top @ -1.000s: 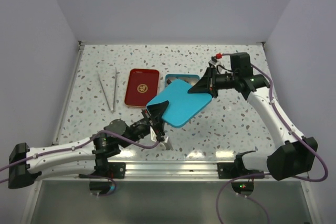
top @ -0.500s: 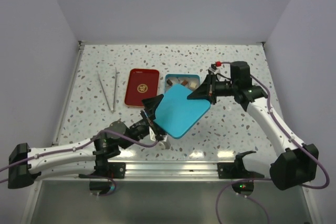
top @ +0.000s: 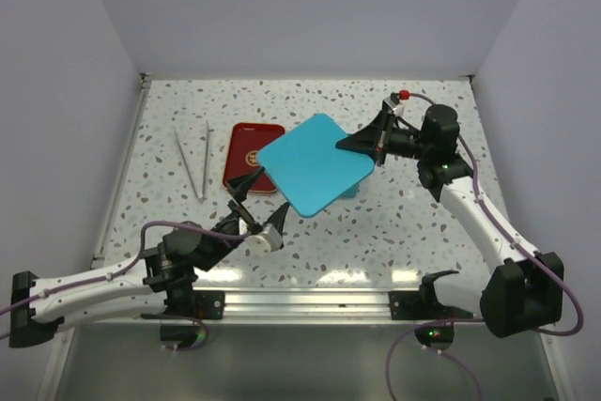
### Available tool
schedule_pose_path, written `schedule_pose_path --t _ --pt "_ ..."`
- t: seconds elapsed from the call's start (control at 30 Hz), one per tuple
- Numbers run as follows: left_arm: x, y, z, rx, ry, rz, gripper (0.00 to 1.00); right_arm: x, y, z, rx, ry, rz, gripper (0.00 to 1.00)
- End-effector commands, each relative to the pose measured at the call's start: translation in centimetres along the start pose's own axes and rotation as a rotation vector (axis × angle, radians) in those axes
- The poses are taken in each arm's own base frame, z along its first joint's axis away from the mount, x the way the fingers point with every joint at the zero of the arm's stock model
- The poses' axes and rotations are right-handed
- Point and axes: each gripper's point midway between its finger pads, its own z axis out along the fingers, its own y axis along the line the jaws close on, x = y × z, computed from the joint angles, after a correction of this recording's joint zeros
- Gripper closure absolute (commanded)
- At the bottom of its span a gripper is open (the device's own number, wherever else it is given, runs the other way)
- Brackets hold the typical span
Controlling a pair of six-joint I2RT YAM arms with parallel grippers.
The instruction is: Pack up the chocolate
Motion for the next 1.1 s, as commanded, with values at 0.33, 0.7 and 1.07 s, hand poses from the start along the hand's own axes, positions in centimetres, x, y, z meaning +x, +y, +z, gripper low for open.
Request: schedule_pose_path --t 0.33,0.7,1.07 --pt "3.5 1.5 1.5 -0.081 0.161 -0.523 0.0 -6.2 1.0 0.6 -0.136 -0.323 -0.106 1.0" --pt "7.2 -0.6 5.7 -0.158 0.261 -1.067 0.0 -8.1 -6.6 -0.5 0.006 -0.535 -0.118 1.0" --pt "6.5 -5.7 5.0 0.164 0.216 -1.021 0.0 -10.8 -7.4 -0.6 -0.044 -0.614 -0.094 1.0"
